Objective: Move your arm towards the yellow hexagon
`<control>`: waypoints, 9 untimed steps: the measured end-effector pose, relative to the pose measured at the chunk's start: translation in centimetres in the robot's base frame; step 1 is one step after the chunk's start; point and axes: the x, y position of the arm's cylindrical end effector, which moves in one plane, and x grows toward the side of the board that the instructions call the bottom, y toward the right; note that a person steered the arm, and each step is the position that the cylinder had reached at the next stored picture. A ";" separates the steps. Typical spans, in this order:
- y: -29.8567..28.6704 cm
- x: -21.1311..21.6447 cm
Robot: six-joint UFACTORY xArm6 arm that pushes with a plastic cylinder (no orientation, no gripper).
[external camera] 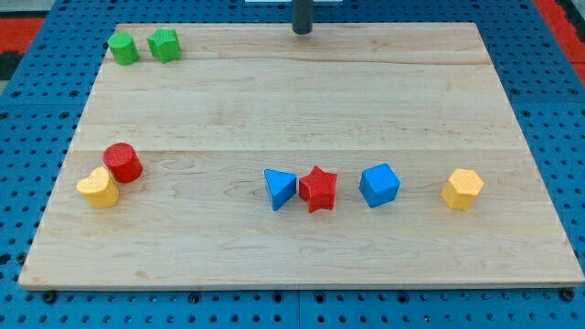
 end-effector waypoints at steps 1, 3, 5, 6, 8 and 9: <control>3.7 5.4; -6.7 13.7; -2.6 16.8; 1.1 17.0; 1.2 17.0; 3.3 17.0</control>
